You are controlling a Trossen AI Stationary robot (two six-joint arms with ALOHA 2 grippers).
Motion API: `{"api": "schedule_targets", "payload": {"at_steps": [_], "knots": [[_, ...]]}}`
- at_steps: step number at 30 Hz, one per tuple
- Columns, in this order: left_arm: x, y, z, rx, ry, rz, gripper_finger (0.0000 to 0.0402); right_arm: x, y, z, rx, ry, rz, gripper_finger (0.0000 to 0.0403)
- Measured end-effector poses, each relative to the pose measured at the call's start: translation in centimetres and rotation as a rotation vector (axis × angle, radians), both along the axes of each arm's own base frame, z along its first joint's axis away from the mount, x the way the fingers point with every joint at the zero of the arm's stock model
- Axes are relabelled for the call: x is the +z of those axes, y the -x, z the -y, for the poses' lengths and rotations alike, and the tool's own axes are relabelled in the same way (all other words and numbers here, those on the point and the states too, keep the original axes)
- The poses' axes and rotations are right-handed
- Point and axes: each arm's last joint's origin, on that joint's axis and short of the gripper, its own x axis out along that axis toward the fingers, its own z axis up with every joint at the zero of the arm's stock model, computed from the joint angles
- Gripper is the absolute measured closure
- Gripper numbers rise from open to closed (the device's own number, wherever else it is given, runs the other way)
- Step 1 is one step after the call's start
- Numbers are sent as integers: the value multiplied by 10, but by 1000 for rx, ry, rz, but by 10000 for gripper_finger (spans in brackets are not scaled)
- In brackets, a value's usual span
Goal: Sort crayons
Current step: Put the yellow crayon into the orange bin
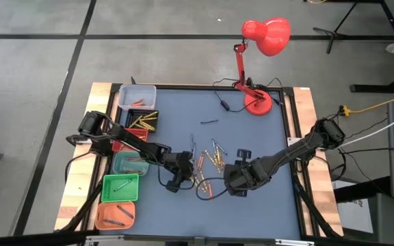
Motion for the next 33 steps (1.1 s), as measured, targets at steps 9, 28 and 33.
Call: {"api": "schedule_targets", "payload": {"at_steps": [9, 28, 33], "knots": [[-3, 4, -1, 1, -11, -59, 312, 0, -2, -1, 0, -11, 20, 293], [0, 8, -1, 14, 11, -92, 393, 1, -15, -8, 0, -77, 146, 293], [11, 15, -2, 44, 34, -131, 395, -2, -19, -10, -2, -82, 169, 293]]}}
